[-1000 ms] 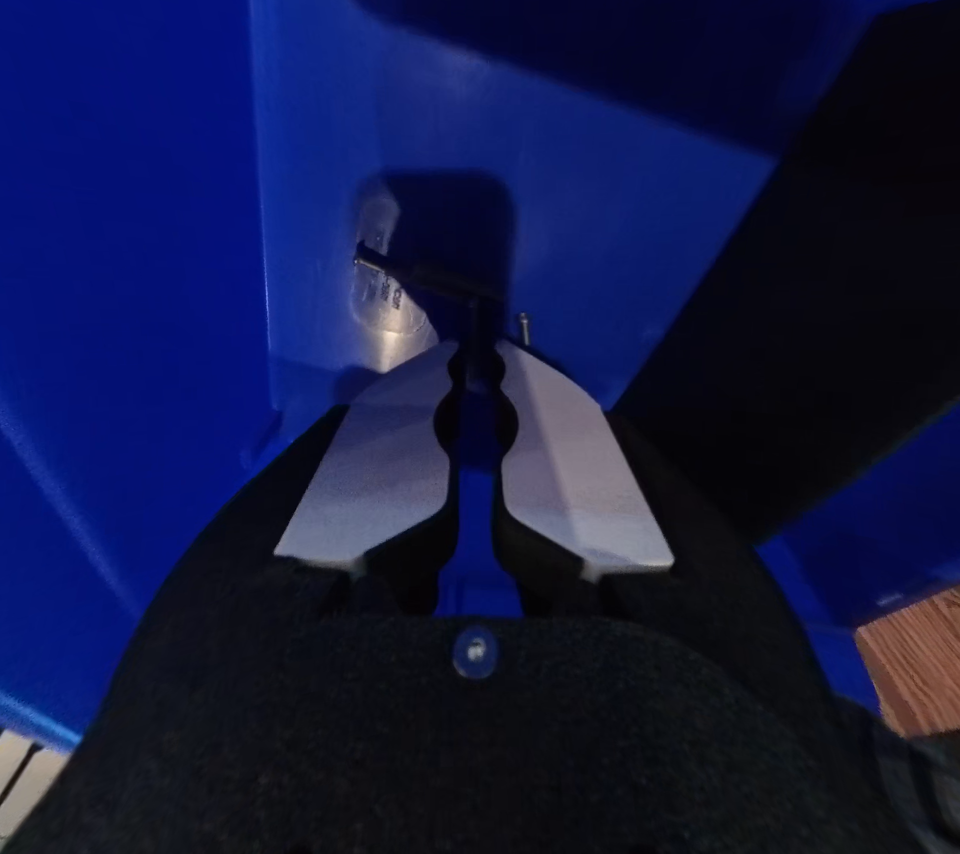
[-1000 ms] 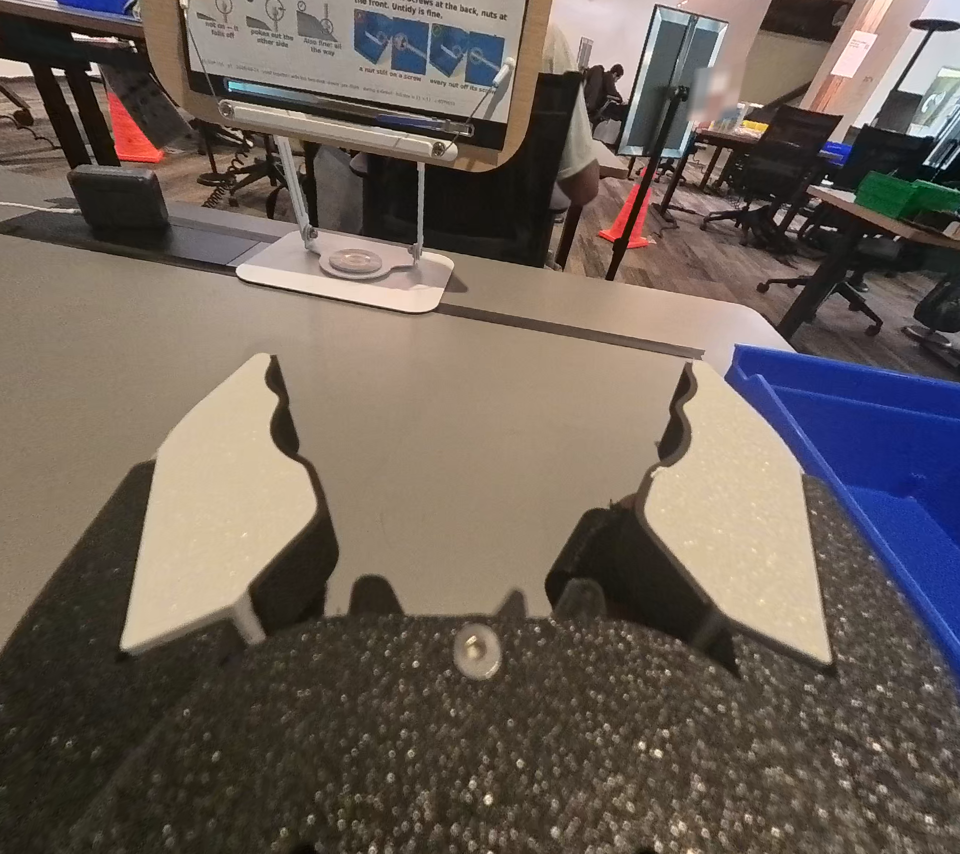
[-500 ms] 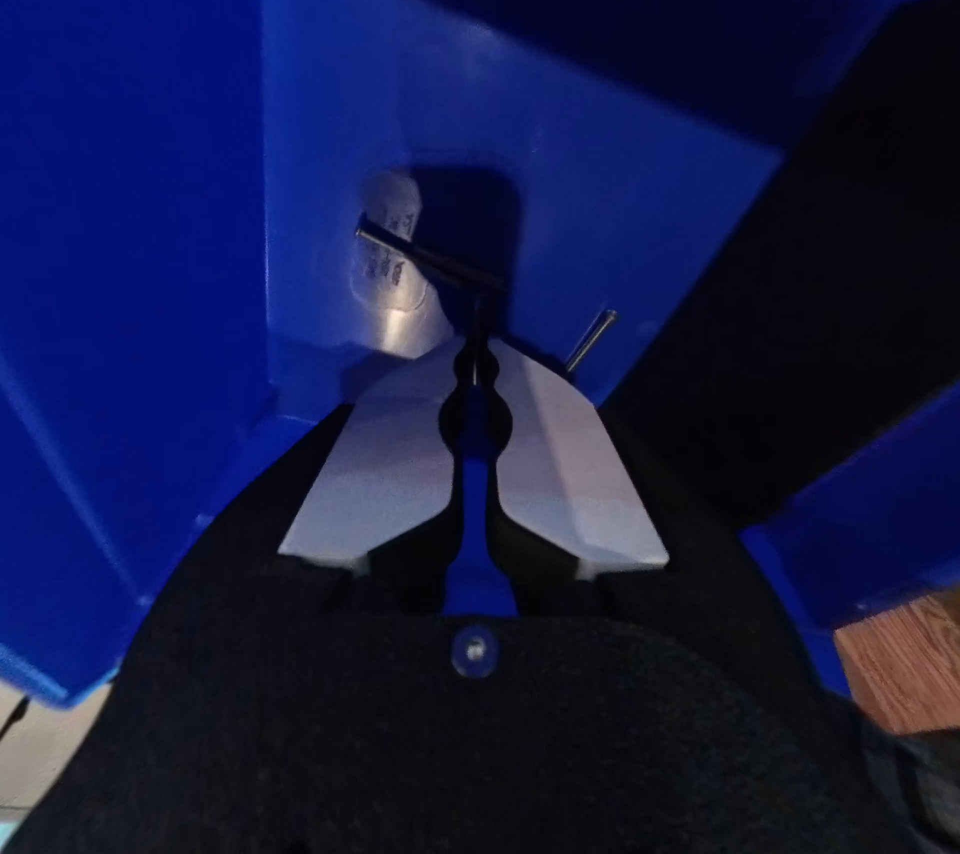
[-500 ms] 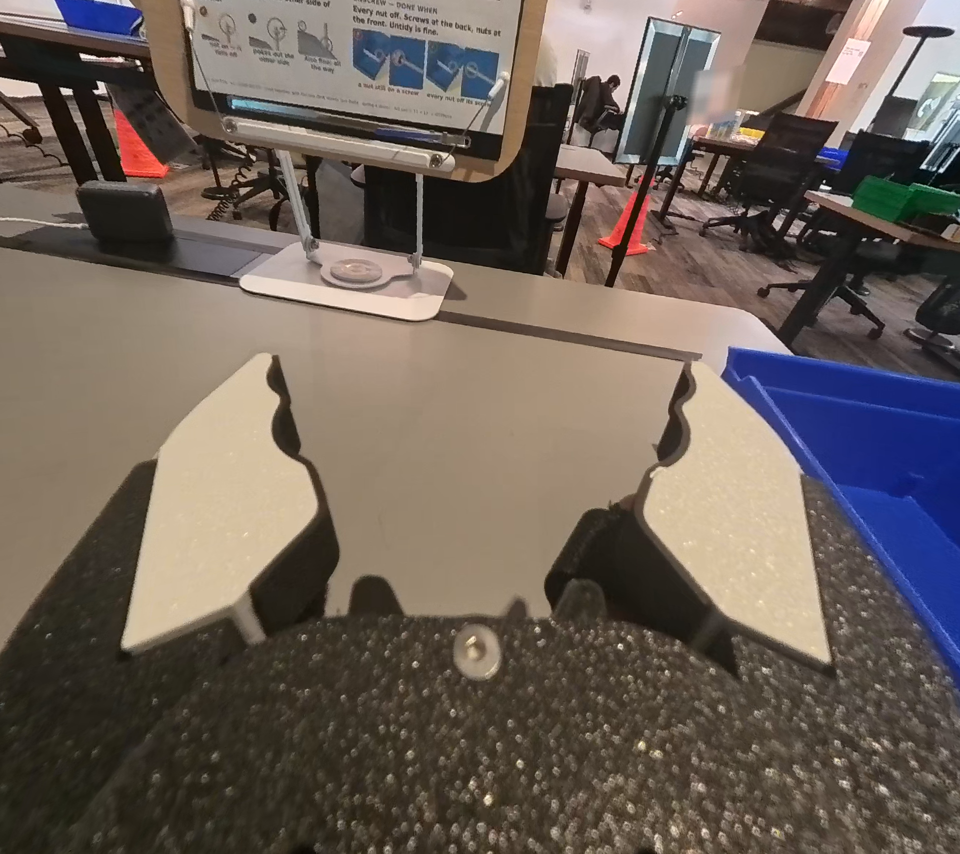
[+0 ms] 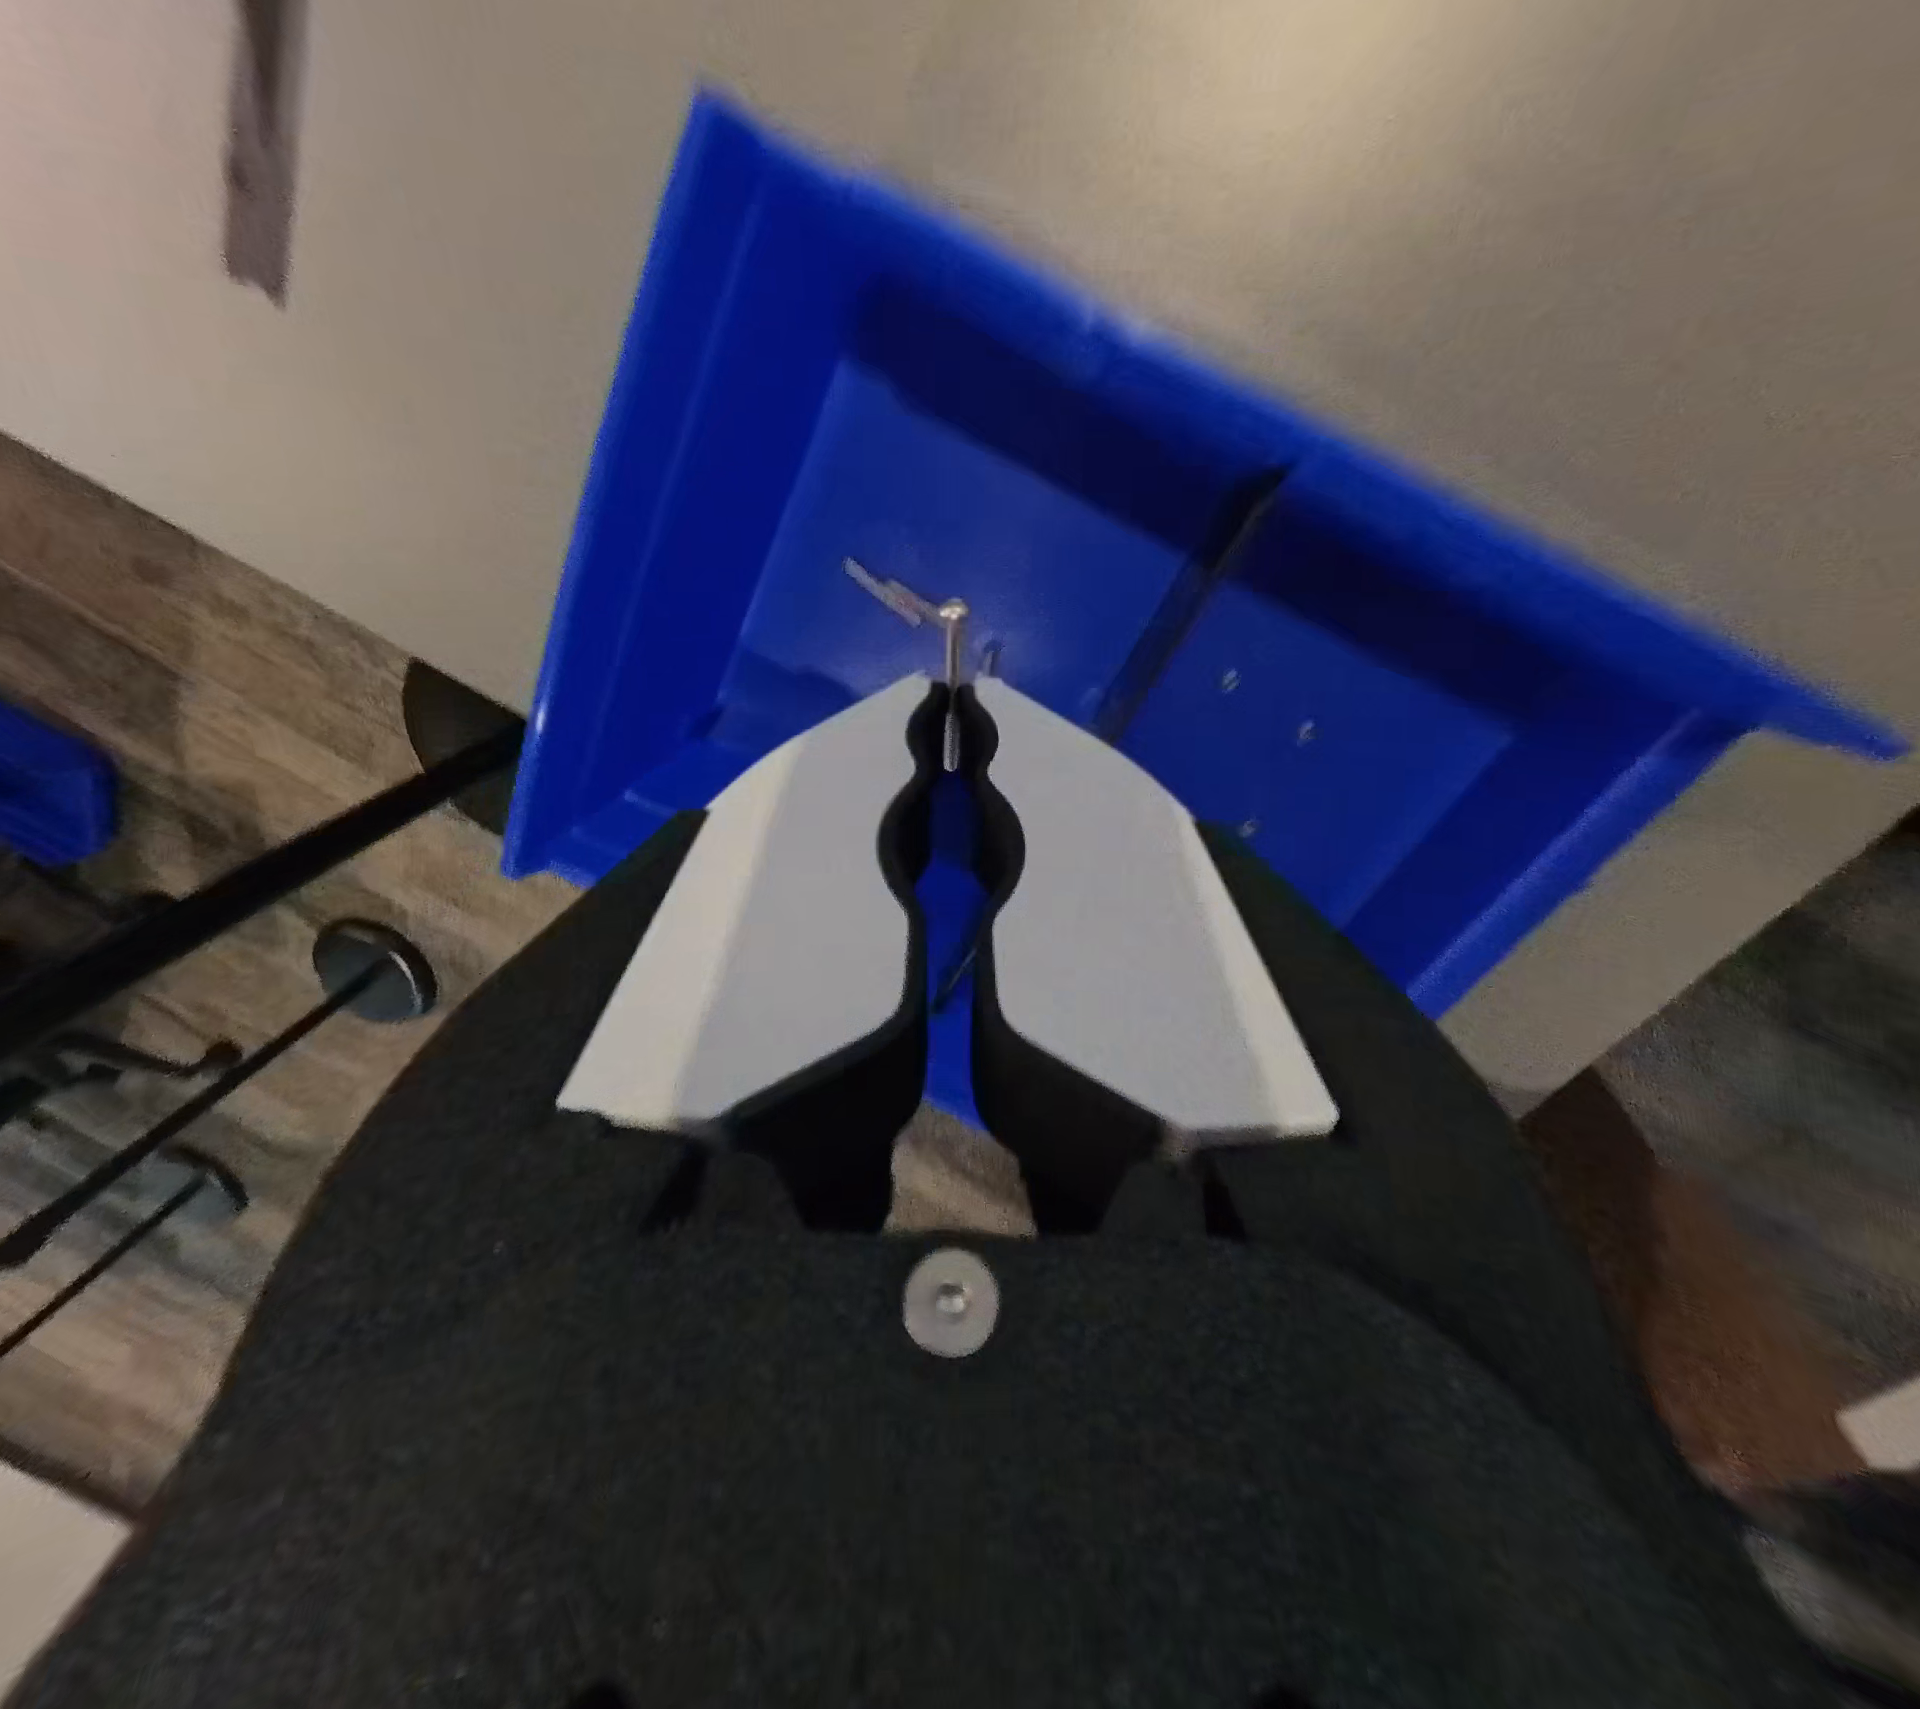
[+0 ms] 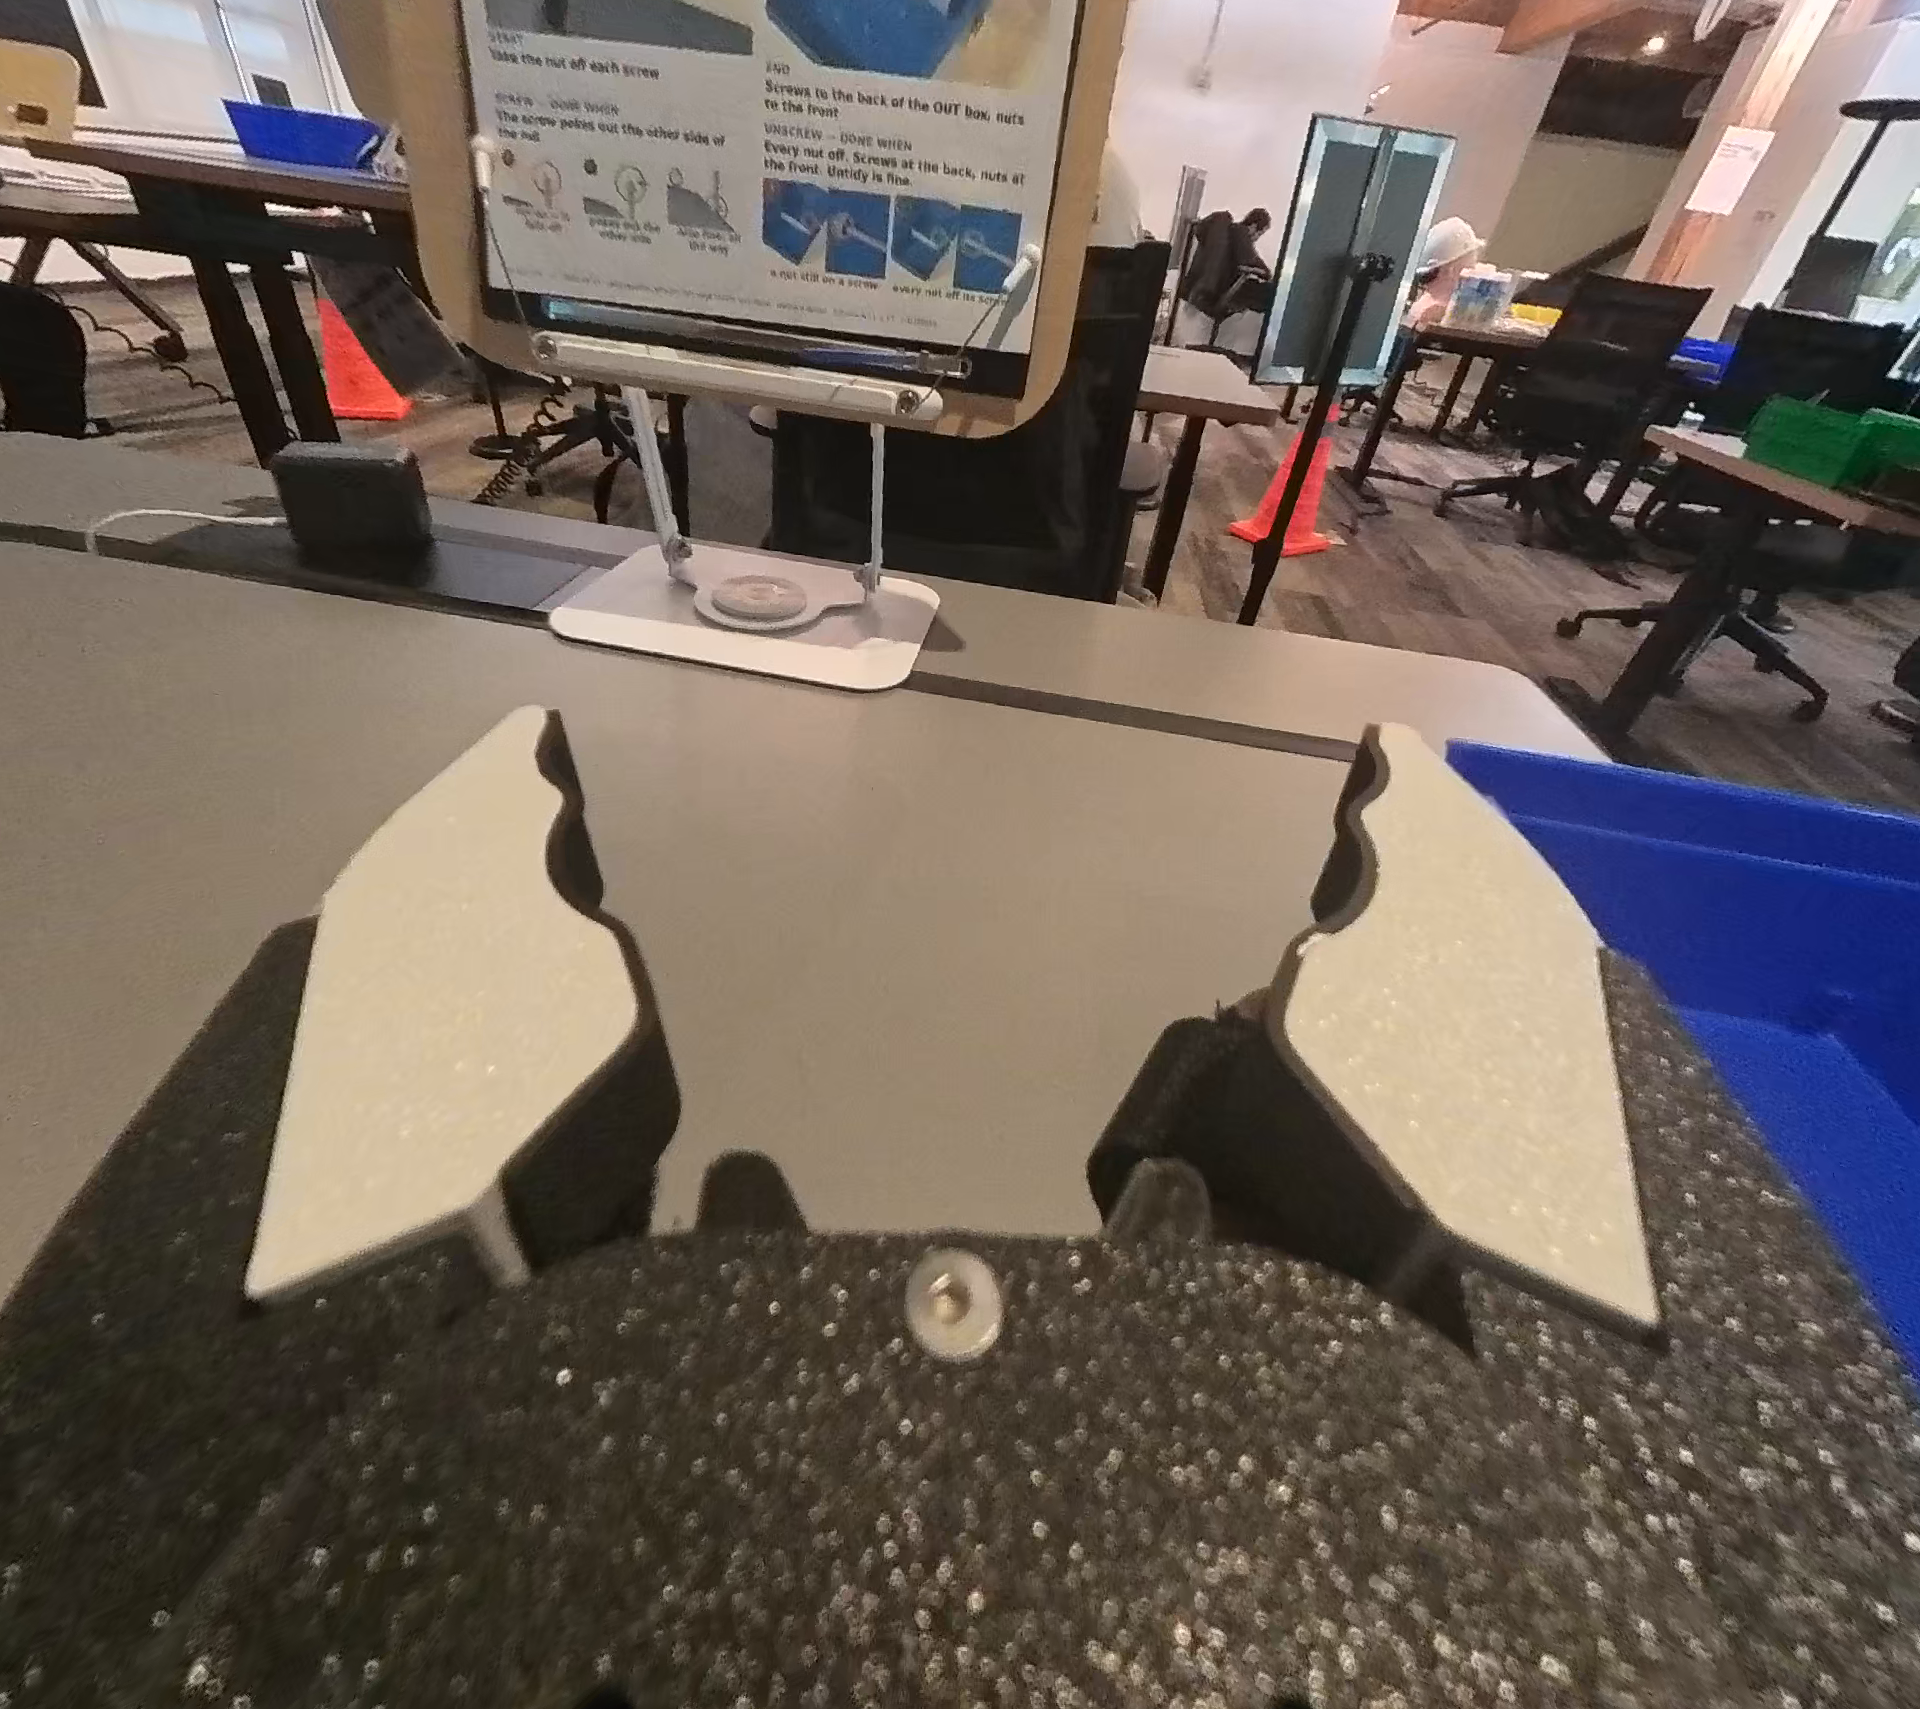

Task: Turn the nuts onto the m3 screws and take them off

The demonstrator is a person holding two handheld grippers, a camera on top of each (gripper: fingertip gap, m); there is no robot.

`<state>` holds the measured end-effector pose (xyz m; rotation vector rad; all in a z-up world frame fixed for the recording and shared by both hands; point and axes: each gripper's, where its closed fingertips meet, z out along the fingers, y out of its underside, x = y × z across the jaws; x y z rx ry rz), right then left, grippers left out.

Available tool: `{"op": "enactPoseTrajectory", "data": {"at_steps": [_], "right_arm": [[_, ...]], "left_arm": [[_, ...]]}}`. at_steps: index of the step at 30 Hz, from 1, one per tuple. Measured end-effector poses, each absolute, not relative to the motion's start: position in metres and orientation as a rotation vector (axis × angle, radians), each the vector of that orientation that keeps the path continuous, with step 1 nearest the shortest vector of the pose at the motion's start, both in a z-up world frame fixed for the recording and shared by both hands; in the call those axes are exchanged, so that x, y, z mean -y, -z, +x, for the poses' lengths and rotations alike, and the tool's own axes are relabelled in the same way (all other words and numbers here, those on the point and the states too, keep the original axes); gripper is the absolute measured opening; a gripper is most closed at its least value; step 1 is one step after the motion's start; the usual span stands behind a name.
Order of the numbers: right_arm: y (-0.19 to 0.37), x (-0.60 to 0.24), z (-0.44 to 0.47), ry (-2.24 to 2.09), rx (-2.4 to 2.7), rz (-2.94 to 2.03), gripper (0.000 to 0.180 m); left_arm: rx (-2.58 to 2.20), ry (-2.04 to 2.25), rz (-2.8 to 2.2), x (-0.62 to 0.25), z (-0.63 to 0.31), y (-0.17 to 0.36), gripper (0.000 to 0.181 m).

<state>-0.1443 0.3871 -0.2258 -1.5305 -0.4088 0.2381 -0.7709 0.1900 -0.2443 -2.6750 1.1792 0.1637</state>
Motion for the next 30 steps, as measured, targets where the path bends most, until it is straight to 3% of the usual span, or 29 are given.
{"op": "enactPoseTrajectory", "data": {"at_steps": [6,14,21,30], "right_arm": [[0.218,-0.366,-0.131,-0.264,0.412,-1.531,0.134],[0.230,-0.341,-0.119,-0.269,0.432,-1.562,0.134],[0.239,-0.330,-0.102,-0.266,0.430,-1.584,0.134],[0.249,-0.334,-0.098,-0.272,0.424,-1.603,0.135]], "left_arm": [[-1.275,-0.102,-2.520,-0.211,-0.648,0.218,0.002],[-1.526,0.027,-2.479,-0.255,-0.506,0.309,0.002],[-1.639,0.078,-2.559,-0.265,-0.480,0.378,0.002],[-1.672,0.109,-2.578,-0.263,-0.481,0.393,0.002]]}}
